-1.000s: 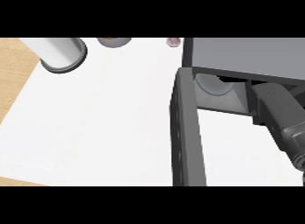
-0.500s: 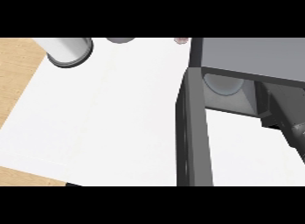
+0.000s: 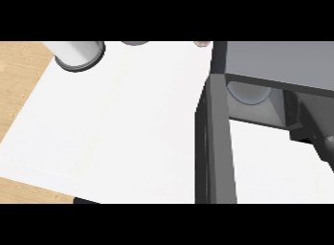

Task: Pick up the milk, place it into the microwave and close the microwave

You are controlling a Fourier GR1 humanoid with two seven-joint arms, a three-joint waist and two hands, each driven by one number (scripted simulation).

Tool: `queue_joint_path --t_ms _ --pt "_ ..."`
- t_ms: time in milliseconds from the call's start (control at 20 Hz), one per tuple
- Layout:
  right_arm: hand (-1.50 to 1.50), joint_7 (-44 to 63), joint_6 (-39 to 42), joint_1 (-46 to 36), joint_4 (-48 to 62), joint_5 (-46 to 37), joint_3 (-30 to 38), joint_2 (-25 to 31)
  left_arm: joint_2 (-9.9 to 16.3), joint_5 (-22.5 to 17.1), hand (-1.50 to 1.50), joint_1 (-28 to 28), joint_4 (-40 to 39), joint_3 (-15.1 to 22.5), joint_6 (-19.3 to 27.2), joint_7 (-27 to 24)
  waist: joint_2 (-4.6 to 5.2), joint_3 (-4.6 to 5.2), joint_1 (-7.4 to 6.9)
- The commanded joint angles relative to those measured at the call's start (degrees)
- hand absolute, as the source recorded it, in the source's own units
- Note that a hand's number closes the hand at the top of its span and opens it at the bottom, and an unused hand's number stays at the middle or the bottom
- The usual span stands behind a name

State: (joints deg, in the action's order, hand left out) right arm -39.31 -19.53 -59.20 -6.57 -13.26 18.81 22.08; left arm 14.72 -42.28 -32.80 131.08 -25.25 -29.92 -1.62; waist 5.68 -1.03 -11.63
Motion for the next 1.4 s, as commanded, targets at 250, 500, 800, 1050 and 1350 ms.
queue_joint_path --t_ms 250,500,800,1050,1350 --pt "1.5 3.17 -9.37 0.42 1.09 -5.35 -4.26 4.87 1.17 0.46 -1.5 1.4 -0.38 -0.27 0.34 0.66 0.95 0.97 -1.3" --pt "-1.5 -0.64 6.63 -3.98 -0.9 0.51 -0.1 -2.08 1.5 1.23 -1.5 2.74 -0.65 0.23 0.79 1.05 -0.2 0.4 -1.58" --pt "-1.5 5.95 3.93 -7.5 1.34 -3.7 -4.49 -4.47 3.02 1.63 -1.5 4.83 -1.95 0.71 1.28 2.27 -0.63 0.84 -1.99" --pt "-1.5 7.52 -0.12 -8.89 0.94 -2.86 -3.95 -6.93 2.85 1.31 -1.5 5.08 -2.1 1.58 1.1 2.61 -1.11 0.83 -2.43" --pt "-1.5 5.81 -1.37 -9.53 0.24 -2.0 -3.57 -10.42 3.27 1.81 -1.5 5.74 -3.05 2.55 0.96 3.51 -1.48 0.77 -1.68"
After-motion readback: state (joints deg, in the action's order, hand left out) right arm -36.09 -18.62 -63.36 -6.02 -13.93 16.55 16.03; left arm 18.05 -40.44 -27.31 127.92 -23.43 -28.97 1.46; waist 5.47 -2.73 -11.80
